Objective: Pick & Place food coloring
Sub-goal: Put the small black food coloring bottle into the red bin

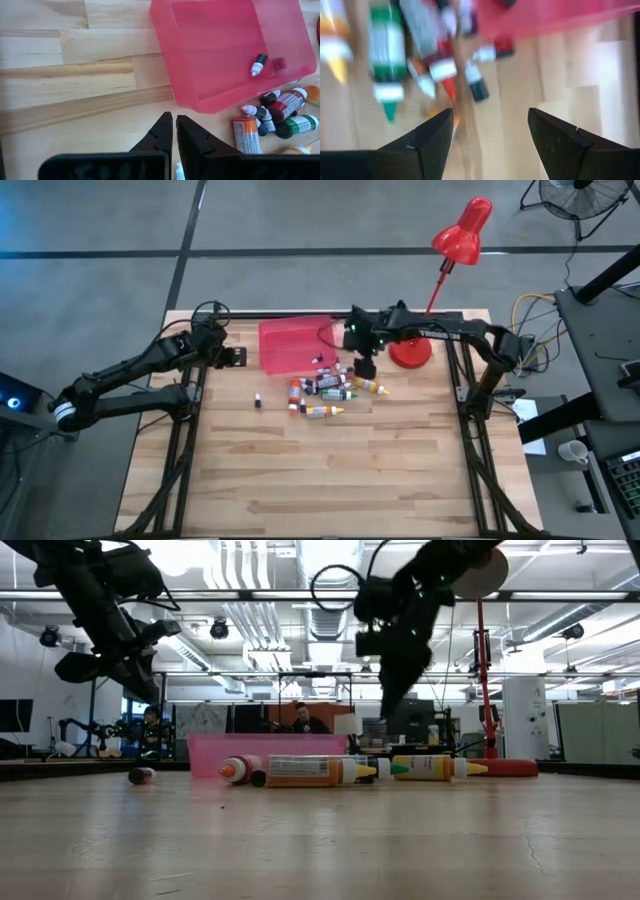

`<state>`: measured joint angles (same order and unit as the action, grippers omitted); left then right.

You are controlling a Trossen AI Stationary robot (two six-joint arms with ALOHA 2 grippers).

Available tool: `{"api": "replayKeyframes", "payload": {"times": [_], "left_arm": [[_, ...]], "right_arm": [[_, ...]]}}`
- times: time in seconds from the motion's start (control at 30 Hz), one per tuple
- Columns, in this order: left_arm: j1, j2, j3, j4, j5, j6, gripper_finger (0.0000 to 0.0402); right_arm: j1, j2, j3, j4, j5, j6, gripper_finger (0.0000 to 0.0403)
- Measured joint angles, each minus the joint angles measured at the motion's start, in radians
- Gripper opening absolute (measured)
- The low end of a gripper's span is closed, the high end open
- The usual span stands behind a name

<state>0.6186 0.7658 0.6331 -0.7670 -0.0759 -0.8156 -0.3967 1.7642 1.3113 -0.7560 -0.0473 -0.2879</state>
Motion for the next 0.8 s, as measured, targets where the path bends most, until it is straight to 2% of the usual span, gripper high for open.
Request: {"api": "replayKeyframes", "payload": {"times": [0.07, 0.27, 0.33, 0.43, 0.53, 0.57, 0.73, 0.8], "left_arm": [[0.0, 0.0, 0.0, 0.0, 0.0, 0.001, 0.0], [0.0, 0.0, 0.0, 0.0, 0.0, -0.002, 0.0], [0.0, 0.0, 0.0, 0.0, 0.001, -0.006, 0.0], [0.0, 0.0, 0.0, 0.0, 0.001, -0.006, 0.0], [0.0, 0.0, 0.0, 0.0, 0.001, -0.006, 0.0], [0.0, 0.0, 0.0, 0.0, 0.001, -0.006, 0.0], [0.0, 0.0, 0.0, 0.0, 0.001, -0.001, 0.0], [0.0, 0.0, 0.0, 0.0, 0.001, 0.002, 0.0]], "right_arm": [[0.002, 0.018, -0.041, 0.022, 0.066, -0.034, 0.0251], [0.0, 0.022, -0.069, 0.051, 0.32, 0.001, 0.0244], [0.0, 0.025, -0.07, 0.055, 0.337, 0.045, 0.0242], [0.0, 0.023, -0.073, 0.092, 0.278, 0.108, 0.0242], [0.001, 0.023, -0.074, 0.113, 0.044, 0.053, 0.0242], [0.006, 0.023, -0.075, 0.126, 0.002, 0.012, 0.024], [0.013, 0.023, -0.119, 0.188, -0.007, -0.294, 0.0235], [0.009, 0.023, -0.132, 0.228, -0.001, -0.33, 0.0235]]}}
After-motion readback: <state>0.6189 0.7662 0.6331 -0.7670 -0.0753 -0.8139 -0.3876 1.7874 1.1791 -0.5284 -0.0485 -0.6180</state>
